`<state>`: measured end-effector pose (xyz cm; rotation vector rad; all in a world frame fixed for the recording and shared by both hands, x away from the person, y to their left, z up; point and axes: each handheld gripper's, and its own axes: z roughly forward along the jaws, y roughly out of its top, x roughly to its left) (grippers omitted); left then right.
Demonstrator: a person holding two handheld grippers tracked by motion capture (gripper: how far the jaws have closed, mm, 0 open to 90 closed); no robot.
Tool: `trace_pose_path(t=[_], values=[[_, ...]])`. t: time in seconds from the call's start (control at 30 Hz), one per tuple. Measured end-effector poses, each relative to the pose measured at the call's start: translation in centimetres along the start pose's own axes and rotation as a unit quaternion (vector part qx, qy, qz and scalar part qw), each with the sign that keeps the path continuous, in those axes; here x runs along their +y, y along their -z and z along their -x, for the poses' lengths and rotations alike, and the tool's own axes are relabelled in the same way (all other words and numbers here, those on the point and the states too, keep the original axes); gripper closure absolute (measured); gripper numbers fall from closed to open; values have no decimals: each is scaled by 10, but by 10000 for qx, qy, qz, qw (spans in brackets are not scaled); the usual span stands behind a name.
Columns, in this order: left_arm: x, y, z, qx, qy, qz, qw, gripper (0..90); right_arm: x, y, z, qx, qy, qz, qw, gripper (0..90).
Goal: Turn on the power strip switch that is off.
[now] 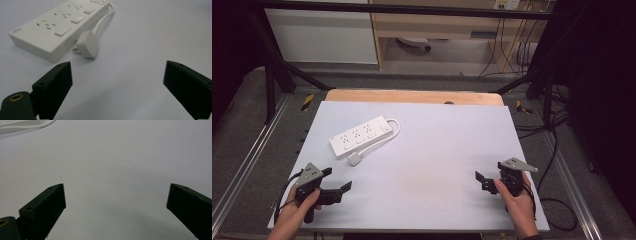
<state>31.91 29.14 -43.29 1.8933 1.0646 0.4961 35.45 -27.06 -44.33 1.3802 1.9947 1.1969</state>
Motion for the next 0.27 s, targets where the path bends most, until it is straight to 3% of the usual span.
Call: trace_pose_path(t=[0.1, 0.27], values=[[-5, -4, 4, -38, 36, -153, 9999, 92, -2, -3, 1, -70, -31, -185, 9998, 27], [-7, -5, 3, 107, 133, -130, 9998, 93, -7, -16, 4, -304, -82, -642, 9974, 27]])
